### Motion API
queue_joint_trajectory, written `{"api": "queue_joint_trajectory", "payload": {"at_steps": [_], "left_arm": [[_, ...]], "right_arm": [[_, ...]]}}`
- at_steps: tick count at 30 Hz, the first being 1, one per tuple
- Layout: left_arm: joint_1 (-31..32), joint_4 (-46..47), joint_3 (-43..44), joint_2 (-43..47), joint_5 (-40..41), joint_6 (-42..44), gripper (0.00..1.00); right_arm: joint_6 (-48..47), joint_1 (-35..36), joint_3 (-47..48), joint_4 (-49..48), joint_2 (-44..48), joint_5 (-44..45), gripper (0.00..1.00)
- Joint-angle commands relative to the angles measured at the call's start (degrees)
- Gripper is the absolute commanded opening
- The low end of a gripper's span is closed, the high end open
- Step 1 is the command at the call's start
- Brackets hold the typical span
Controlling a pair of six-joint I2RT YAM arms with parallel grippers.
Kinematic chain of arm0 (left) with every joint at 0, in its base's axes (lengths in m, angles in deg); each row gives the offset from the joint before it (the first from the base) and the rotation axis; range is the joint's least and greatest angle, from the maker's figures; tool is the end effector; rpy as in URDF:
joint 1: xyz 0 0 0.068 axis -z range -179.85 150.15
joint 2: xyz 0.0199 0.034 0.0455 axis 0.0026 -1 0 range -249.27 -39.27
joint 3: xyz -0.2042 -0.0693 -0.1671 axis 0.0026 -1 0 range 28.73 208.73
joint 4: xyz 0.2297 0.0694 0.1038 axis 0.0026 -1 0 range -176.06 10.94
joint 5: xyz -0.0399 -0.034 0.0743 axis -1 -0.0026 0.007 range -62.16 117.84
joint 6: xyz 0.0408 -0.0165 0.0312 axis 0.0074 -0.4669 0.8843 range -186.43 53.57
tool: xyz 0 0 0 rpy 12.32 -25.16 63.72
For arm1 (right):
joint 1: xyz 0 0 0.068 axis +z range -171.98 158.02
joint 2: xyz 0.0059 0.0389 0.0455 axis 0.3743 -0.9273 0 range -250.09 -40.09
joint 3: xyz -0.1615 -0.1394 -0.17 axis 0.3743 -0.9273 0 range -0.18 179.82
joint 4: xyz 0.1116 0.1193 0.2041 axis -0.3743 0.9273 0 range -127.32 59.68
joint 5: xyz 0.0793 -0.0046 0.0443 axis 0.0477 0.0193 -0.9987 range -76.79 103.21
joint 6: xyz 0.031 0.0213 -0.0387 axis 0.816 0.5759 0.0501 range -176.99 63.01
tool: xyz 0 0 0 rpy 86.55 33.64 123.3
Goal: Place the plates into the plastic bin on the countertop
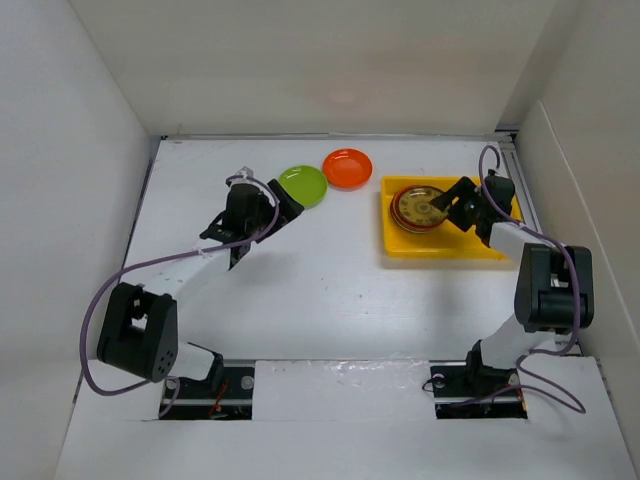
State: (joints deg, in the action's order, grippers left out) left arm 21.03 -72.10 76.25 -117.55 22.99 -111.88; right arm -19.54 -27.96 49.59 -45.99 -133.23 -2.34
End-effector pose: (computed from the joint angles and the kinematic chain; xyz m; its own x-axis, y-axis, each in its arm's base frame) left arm 0.2865 -0.1124 0.2540 -0.5691 -0.5429 -0.6176 0.0311 0.7363 -0.6759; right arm 0.3419 -0.0262 0.1908 -0.5218 0.6436 -0.5599 0.2498 0.7429 0.6211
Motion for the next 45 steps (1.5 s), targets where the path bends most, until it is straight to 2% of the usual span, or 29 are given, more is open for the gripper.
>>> {"api": "queue_joint_trajectory", "payload": {"at_steps": [1, 2, 5, 9, 14, 20, 22, 24, 25, 26, 29, 31, 32, 35, 37, 38, 42, 45], "left_arm": [[-0.1, 4.2, 0.0, -1.4, 1.5, 1.0, 1.00], [-0.1, 3.6, 0.5, -2.1, 2.2, 1.0, 1.00], [-0.1, 3.6, 1.9, -4.9, 4.2, 1.5, 1.00], [-2.0, 3.6, 5.6, -10.0, 5.6, 1.0, 1.00], [-3.2, 2.9, 12.9, -20.8, 8.2, 0.5, 1.00], [-3.7, 2.9, 21.6, -32.7, 10.6, -3.8, 1.00], [-4.9, 2.3, 23.4, -35.3, 9.9, -5.5, 0.95], [-4.9, 0.7, 25.9, -38.4, 9.3, -7.8, 0.87], [-5.4, 0.2, 26.4, -39.0, 9.3, -8.5, 0.69], [-5.4, 0.2, 27.0, -39.6, 9.3, -9.0, 0.57], [-5.4, -2.6, 28.8, -42.6, 9.9, -10.4, 0.33], [-5.4, -4.6, 30.2, -44.0, 9.9, -10.4, 0.06], [-5.4, -4.6, 30.2, -44.0, 9.9, -10.4, 0.00], [-5.9, -2.8, 26.1, -39.8, 10.6, -11.2, 0.00], [-5.9, -3.3, 22.2, -36.1, 13.1, -12.3, 0.00], [-5.1, -3.3, 20.9, -31.2, 14.9, -12.3, 0.00], [1.4, -2.4, 14.7, -17.9, 21.1, -5.3, 0.00], [5.1, -1.6, 11.5, -10.3, 18.7, 1.3, 0.00]], "right_arm": [[-0.5, -0.2, 3.0, -2.5, 2.6, -2.1, 0.76], [-0.4, -0.2, 1.6, -2.5, 3.9, -1.0, 1.00], [0.8, 0.3, -0.6, -1.4, 11.7, 5.1, 1.00], [0.3, 2.9, -0.6, 8.7, 20.2, 13.9, 1.00], [-2.2, 6.5, -1.1, 11.9, 25.8, 12.0, 1.00], [-3.5, 8.4, -3.5, 12.6, 31.5, 6.0, 1.00], [-3.5, 8.9, -4.1, 12.6, 33.9, 4.9, 1.00], [-3.5, 8.9, -4.6, 12.6, 35.2, 3.6, 1.00], [-3.5, 8.9, -5.2, 12.6, 36.5, 3.6, 1.00], [-3.5, 8.9, -5.2, 12.6, 37.2, 3.0, 1.00], [-3.5, 8.9, -5.7, 12.6, 38.8, 2.1, 1.00], [-3.5, 8.9, -5.7, 12.6, 39.5, 1.2, 1.00], [-3.5, 8.9, -5.7, 12.6, 40.1, 0.3, 1.00], [-5.4, 8.9, -5.7, 12.1, 40.1, -2.9, 0.99], [-6.7, 9.6, -5.7, 9.0, 38.7, -9.0, 0.99], [-7.4, 10.7, -5.7, 7.6, 37.4, -11.3, 0.99], [-9.4, 15.6, -6.3, 1.0, 33.7, -18.1, 0.99], [-9.9, 20.6, -4.8, -1.5, 29.3, -17.0, 0.99]]}}
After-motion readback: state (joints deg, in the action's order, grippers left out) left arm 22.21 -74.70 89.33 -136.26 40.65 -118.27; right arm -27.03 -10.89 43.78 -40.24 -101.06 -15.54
